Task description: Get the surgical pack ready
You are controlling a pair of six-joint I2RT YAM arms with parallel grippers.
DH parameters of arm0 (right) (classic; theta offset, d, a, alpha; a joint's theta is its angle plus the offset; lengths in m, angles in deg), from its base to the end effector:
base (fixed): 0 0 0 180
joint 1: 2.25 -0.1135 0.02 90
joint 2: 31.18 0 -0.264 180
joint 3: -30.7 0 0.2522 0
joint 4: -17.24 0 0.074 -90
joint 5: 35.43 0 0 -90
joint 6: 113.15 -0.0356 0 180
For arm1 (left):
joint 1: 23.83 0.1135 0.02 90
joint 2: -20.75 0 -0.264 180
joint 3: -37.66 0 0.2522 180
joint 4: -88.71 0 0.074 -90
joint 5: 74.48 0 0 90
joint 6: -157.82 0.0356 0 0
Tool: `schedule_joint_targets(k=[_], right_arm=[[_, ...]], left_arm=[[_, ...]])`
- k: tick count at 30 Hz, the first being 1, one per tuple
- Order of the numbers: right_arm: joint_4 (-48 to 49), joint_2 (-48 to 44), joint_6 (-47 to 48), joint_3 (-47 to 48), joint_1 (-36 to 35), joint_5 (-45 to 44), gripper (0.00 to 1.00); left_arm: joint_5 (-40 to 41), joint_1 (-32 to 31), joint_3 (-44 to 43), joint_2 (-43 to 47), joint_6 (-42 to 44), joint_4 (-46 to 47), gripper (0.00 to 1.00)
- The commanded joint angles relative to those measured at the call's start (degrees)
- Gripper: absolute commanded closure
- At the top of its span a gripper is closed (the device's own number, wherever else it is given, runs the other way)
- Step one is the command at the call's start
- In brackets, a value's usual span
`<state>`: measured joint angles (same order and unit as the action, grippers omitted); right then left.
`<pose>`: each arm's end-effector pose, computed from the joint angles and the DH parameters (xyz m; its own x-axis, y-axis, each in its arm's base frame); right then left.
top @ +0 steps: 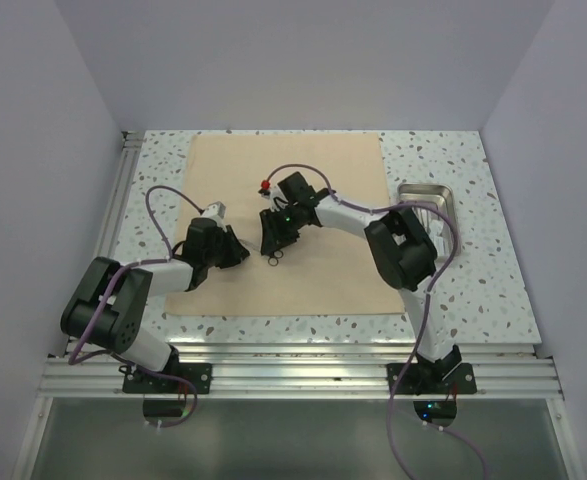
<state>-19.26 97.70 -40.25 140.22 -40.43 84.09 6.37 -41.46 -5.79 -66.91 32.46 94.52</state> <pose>0.3685 0.3121 0.1485 -0.8439 -0.3381 -0.4165 -0.5306 0.6408 0.5548 0.2609 -0.0888 0.1336 -0.7246 -0.3692 -0.5820 -0.0019 0.8454 -0.5341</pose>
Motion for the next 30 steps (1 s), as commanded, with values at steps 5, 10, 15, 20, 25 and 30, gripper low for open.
schedule_joint_targets(k=[5,10,15,20,25,30], right_arm=[[3.48,-8.02,-4.25,-11.10,-1.90,8.01,0.60],[7.27,-11.28,-6.01,-13.86,-1.91,6.88,0.54],[7.97,-9.18,-6.37,-11.22,-1.73,3.45,0.51],[5.17,-6.19,-2.50,-7.97,-2.34,-0.24,0.50],[4.55,-5.57,1.11,-8.75,-4.10,-3.59,0.47],[6.12,-4.16,-0.38,-9.19,-4.54,-1.05,0.47]], left_arm=[[0.80,0.58,-1.95,-0.76,0.81,0.91,0.77],[0.36,0.58,-1.95,-1.11,0.90,1.08,0.78],[-0.08,0.58,-1.95,-1.11,1.16,1.08,0.84],[-0.70,0.58,-1.95,-1.38,1.17,1.43,0.87],[-4.03,0.58,-2.30,-2.51,1.25,3.01,0.91],[-7.81,0.49,-1.77,-3.13,0.73,5.82,0.96]])
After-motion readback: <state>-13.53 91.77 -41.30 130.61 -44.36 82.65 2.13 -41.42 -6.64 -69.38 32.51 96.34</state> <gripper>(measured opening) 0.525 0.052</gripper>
